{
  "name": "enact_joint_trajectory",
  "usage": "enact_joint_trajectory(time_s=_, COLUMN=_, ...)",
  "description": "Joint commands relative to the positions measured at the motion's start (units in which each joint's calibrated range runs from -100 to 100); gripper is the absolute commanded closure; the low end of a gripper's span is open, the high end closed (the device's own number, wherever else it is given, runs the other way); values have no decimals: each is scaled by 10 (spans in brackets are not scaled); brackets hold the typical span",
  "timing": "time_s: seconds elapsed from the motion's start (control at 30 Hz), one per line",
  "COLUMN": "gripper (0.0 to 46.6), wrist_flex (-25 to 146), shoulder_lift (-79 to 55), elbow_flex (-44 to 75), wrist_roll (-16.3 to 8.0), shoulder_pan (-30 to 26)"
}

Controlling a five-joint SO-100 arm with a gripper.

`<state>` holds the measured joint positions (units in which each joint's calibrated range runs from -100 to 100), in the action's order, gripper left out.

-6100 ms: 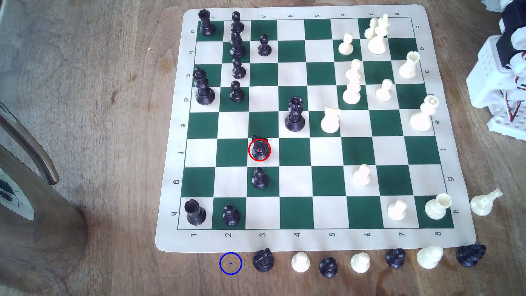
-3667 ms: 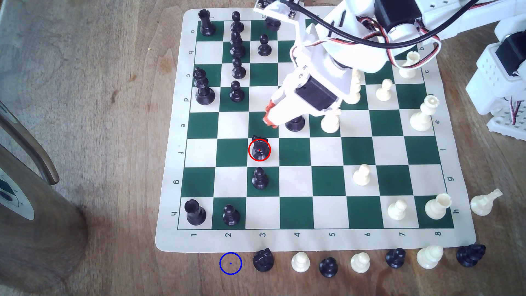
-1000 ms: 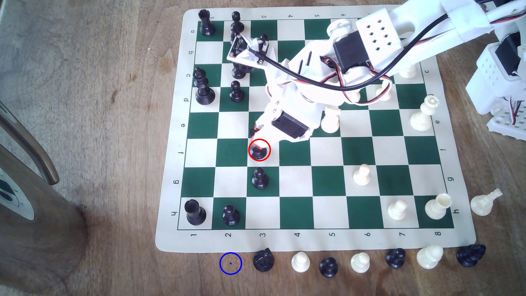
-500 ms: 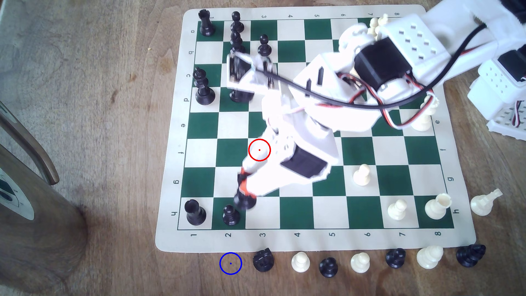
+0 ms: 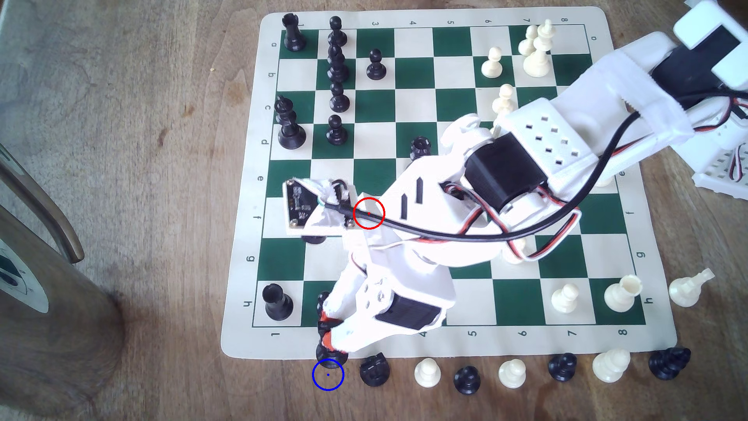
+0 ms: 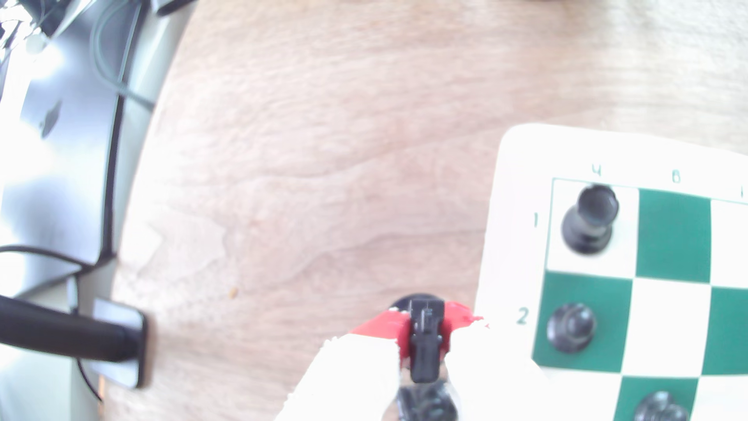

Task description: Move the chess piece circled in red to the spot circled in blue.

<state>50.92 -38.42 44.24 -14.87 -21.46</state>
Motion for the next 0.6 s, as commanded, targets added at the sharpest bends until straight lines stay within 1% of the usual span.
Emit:
enact_joint_trajectory(time_s=0.0, gripper=465, wrist_flex=4, shoulder_lift=-8, elbow_flex=91, wrist_roll=1, shoulder_pan=3)
enact_joint_trajectory(time_s=0.1, gripper=465, wrist_flex=-1, shoulder_lift=-26, elbow_flex=103, wrist_roll=1, shoulder_pan=1)
enact_joint_trajectory(time_s=0.23, gripper=465, wrist_flex=-2, shoulder_lift=-70, elbow_flex=156, wrist_roll=5, shoulder_pan=5)
enact_joint_trajectory(time_s=0.57, gripper=465, wrist_flex=-19, shoulder_lift=-109, elbow_flex=173, wrist_roll=7, shoulder_pan=5)
